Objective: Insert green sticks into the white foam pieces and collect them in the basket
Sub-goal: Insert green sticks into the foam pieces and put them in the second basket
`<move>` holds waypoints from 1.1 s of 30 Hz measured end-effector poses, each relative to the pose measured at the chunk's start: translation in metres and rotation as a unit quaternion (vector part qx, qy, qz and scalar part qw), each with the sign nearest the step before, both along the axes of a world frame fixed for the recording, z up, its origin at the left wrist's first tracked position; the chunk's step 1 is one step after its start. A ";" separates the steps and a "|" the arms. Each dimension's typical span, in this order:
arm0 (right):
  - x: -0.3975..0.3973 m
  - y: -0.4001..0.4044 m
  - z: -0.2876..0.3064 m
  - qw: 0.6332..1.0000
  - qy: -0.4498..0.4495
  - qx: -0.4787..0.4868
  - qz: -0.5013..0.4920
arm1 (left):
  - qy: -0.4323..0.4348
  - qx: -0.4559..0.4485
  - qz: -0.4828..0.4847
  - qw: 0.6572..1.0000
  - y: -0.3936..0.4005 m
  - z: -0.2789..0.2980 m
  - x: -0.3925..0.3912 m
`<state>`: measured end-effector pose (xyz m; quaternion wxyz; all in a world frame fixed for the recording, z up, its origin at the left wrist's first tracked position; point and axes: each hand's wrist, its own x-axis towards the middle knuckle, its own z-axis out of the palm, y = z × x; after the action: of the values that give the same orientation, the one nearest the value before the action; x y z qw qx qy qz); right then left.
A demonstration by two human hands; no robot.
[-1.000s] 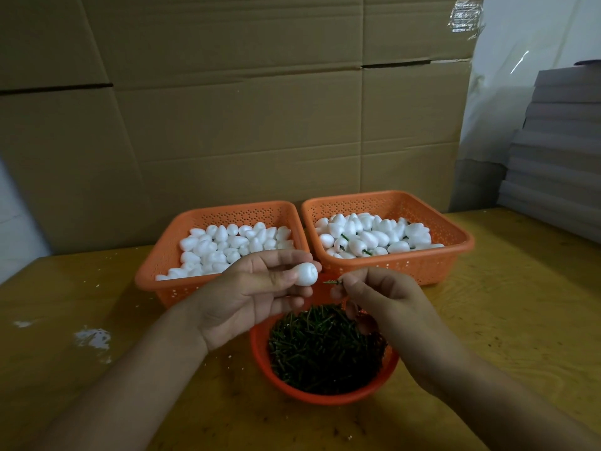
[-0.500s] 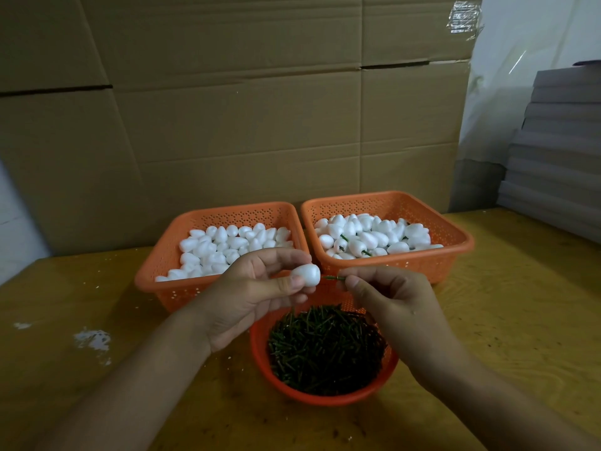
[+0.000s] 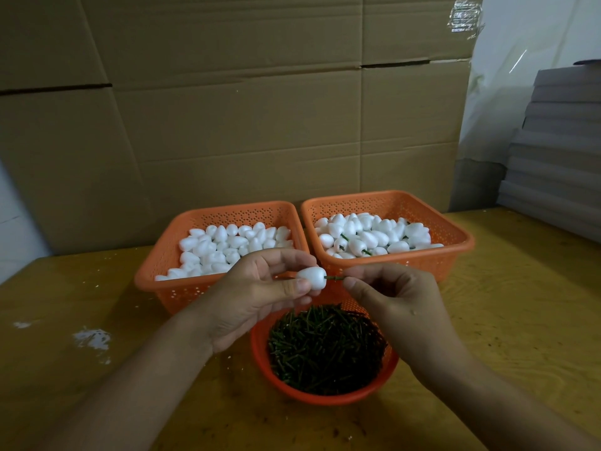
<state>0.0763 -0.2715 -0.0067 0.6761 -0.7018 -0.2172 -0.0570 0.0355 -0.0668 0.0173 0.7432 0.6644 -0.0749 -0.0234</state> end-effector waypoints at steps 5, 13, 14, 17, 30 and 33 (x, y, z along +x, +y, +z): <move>-0.001 0.000 0.000 1.000 0.000 -0.018 0.006 | 0.001 0.021 0.009 1.000 -0.001 0.001 0.000; -0.004 0.000 0.002 0.999 -0.013 -0.044 0.014 | -0.002 0.037 0.003 0.999 -0.005 0.001 -0.002; -0.004 0.000 0.002 0.999 -0.016 -0.045 0.016 | -0.002 0.038 0.005 0.999 -0.005 0.001 -0.002; -0.005 0.001 0.001 0.998 -0.029 -0.047 0.024 | 0.001 0.041 0.006 0.999 -0.007 0.001 -0.002; -0.008 0.002 0.000 0.993 0.062 -0.054 0.088 | -0.017 0.046 0.028 0.998 -0.007 0.002 -0.002; -0.009 0.002 -0.001 0.989 0.076 -0.065 0.107 | -0.025 0.039 0.022 0.999 -0.010 0.003 -0.003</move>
<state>0.0677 -0.2698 -0.0080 0.6458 -0.7193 -0.2422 0.0830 0.0322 -0.0768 0.0205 0.7150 0.6948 -0.0774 0.0070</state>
